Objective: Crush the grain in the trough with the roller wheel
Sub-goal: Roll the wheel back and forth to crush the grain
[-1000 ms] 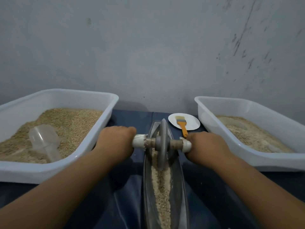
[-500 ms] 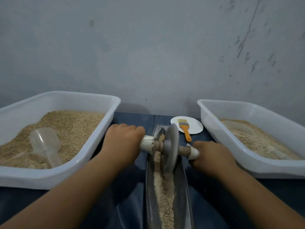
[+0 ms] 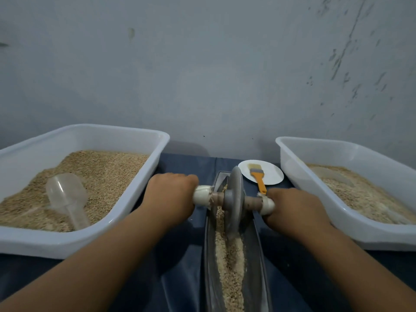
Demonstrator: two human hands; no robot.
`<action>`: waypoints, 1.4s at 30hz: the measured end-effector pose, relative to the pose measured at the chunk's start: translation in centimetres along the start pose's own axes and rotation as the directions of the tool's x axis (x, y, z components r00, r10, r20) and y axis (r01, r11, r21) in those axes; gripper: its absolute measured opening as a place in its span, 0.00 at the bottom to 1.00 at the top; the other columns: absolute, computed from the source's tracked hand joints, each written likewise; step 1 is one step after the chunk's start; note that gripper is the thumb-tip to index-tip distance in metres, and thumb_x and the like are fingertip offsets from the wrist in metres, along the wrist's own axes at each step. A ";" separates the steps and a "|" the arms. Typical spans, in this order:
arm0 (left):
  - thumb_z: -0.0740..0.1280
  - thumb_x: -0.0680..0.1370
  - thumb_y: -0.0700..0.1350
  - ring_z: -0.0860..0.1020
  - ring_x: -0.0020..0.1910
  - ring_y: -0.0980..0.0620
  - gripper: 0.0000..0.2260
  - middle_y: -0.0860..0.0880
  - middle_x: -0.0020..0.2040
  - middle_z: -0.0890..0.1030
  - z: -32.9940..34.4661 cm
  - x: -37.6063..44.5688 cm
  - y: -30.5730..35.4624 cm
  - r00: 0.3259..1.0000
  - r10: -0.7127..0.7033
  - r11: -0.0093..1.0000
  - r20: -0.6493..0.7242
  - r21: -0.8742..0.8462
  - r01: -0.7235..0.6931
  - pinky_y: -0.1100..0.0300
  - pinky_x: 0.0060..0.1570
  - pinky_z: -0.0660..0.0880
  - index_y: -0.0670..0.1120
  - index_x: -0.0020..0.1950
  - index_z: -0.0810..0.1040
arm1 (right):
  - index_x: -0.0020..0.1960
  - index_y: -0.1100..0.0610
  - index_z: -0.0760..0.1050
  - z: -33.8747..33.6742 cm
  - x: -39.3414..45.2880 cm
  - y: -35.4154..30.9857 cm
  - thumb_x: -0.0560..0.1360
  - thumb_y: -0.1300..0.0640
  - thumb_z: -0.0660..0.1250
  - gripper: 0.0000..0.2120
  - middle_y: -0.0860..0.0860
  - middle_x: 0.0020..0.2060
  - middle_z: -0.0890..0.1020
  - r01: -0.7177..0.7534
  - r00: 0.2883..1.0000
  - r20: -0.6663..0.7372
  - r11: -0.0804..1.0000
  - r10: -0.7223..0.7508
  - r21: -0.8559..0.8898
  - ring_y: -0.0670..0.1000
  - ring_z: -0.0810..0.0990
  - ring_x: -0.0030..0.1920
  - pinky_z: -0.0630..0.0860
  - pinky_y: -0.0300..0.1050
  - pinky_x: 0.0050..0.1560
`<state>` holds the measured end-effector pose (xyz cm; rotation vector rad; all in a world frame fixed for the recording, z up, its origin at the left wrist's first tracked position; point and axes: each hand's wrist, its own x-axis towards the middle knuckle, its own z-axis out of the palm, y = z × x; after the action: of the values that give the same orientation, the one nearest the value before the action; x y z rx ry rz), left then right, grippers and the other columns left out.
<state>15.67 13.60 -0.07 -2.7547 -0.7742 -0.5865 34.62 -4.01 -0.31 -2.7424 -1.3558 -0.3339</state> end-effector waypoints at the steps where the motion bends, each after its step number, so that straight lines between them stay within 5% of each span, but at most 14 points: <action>1: 0.67 0.73 0.52 0.72 0.37 0.53 0.10 0.54 0.37 0.72 -0.1 0.5 0.0 1.000 -0.011 1.000 0.028 -0.014 0.011 0.58 0.40 0.70 0.54 0.42 0.65 | 0.36 0.47 0.68 -0.1 0.6 -0.1 0.70 0.44 0.64 0.09 0.44 0.32 0.76 -0.001 1.000 0.006 1.000 0.001 0.006 0.46 0.75 0.34 0.68 0.41 0.32; 5: 0.68 0.72 0.51 0.73 0.35 0.53 0.10 0.55 0.34 0.71 -0.1 -0.4 0.1 0.996 -0.037 0.999 0.084 0.003 0.037 0.59 0.37 0.69 0.55 0.41 0.66 | 0.35 0.46 0.67 0.3 0.1 0.6 0.68 0.43 0.64 0.09 0.43 0.31 0.75 0.017 1.000 0.011 0.999 -0.017 -0.031 0.43 0.72 0.32 0.65 0.40 0.30; 8: 0.68 0.70 0.52 0.72 0.33 0.54 0.10 0.55 0.32 0.69 0.6 -1.4 0.2 1.000 0.005 0.998 0.004 0.057 -0.005 0.60 0.33 0.64 0.54 0.40 0.66 | 0.35 0.43 0.67 1.1 -0.7 1.2 0.65 0.39 0.64 0.09 0.42 0.30 0.75 0.044 0.999 0.005 0.998 -0.043 -0.033 0.40 0.72 0.32 0.63 0.39 0.28; 15: 0.69 0.71 0.54 0.76 0.40 0.52 0.11 0.55 0.36 0.72 -0.5 1.7 -0.2 0.981 -0.028 0.999 0.192 -0.039 0.036 0.56 0.44 0.75 0.55 0.41 0.67 | 0.35 0.47 0.69 0.1 2.3 0.4 0.67 0.44 0.65 0.08 0.44 0.32 0.76 0.021 0.998 0.051 1.000 -0.020 -0.018 0.44 0.74 0.34 0.69 0.41 0.32; 20: 0.68 0.71 0.50 0.73 0.34 0.53 0.10 0.54 0.31 0.68 0.4 -0.1 0.1 0.990 -0.023 0.999 0.137 0.031 0.018 0.59 0.37 0.69 0.55 0.40 0.66 | 0.33 0.45 0.70 1.0 1.0 1.4 0.62 0.42 0.63 0.07 0.44 0.28 0.76 0.060 0.996 0.072 0.998 -0.060 0.005 0.42 0.74 0.30 0.67 0.40 0.28; 30: 0.71 0.70 0.52 0.72 0.35 0.52 0.11 0.54 0.33 0.70 -0.9 1.3 0.7 0.985 0.030 0.997 0.167 0.070 -0.043 0.58 0.39 0.71 0.54 0.42 0.70 | 0.37 0.44 0.71 1.2 -0.2 1.2 0.67 0.43 0.66 0.07 0.42 0.33 0.77 0.012 0.994 0.106 0.997 -0.020 0.075 0.41 0.74 0.34 0.66 0.40 0.30; 36: 0.69 0.69 0.50 0.74 0.35 0.54 0.11 0.54 0.33 0.73 0.2 -0.3 -0.1 0.975 -0.047 0.999 0.217 0.012 0.046 0.59 0.37 0.71 0.54 0.37 0.66 | 0.34 0.45 0.70 0.2 0.6 0.8 0.65 0.43 0.65 0.08 0.43 0.29 0.76 0.065 0.996 0.066 0.998 -0.064 -0.013 0.42 0.74 0.31 0.65 0.39 0.28; 42: 0.70 0.70 0.51 0.76 0.38 0.52 0.08 0.53 0.37 0.76 -0.6 0.9 0.1 0.975 -0.035 0.999 0.221 -0.014 0.039 0.57 0.41 0.74 0.55 0.44 0.72 | 0.35 0.47 0.71 -0.1 1.7 0.4 0.67 0.46 0.66 0.07 0.45 0.33 0.78 0.051 0.991 0.119 0.999 -0.053 0.020 0.47 0.77 0.35 0.77 0.44 0.38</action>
<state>16.30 13.74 0.83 -2.8605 -0.8721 -0.2970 35.96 -2.97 0.16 -2.7577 -1.4523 -0.1620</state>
